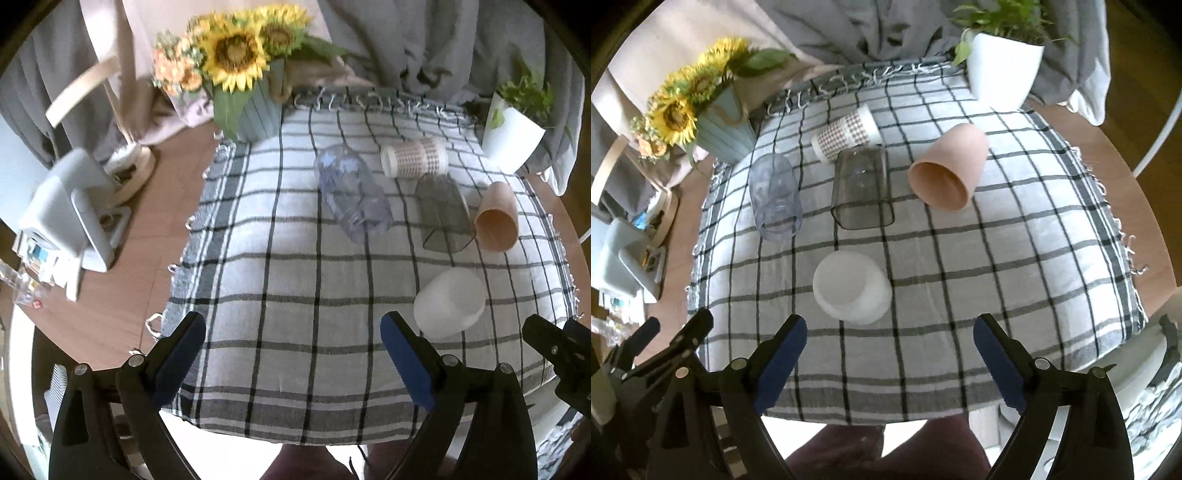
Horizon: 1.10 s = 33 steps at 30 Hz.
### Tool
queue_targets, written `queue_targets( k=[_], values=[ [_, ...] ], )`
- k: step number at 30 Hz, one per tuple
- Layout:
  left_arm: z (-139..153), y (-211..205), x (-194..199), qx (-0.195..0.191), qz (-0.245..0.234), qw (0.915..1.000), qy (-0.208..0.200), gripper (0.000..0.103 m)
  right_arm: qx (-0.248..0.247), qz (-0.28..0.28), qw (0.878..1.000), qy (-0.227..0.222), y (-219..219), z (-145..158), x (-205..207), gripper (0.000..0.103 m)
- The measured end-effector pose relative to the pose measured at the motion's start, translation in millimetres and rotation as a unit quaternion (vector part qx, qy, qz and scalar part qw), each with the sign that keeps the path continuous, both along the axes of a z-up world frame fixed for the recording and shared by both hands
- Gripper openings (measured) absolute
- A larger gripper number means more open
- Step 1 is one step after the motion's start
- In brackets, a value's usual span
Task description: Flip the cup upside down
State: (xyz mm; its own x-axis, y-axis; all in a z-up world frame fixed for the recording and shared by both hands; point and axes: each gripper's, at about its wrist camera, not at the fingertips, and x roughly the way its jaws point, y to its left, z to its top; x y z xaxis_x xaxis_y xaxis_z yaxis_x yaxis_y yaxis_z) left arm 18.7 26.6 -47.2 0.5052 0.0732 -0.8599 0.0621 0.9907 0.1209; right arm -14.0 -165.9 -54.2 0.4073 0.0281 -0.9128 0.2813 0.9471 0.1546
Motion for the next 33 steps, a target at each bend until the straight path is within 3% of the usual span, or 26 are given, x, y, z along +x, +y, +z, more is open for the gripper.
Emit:
queue_targets(
  k=[13,33],
  values=[
    [20.5,-2.0,-31.2,-0.013,-0.002,0.9993,-0.035,0.102,-0.039,-0.010,0.996,-0.085,-2.5,42.7,-37.8,0.099],
    [30.7,-2.0,-40.6,-0.022,-0.008,0.9982,-0.055,0.103,-0.043,-0.021,0.995,-0.083,-3.2,43.6,-48.7,0.102]
  ],
)
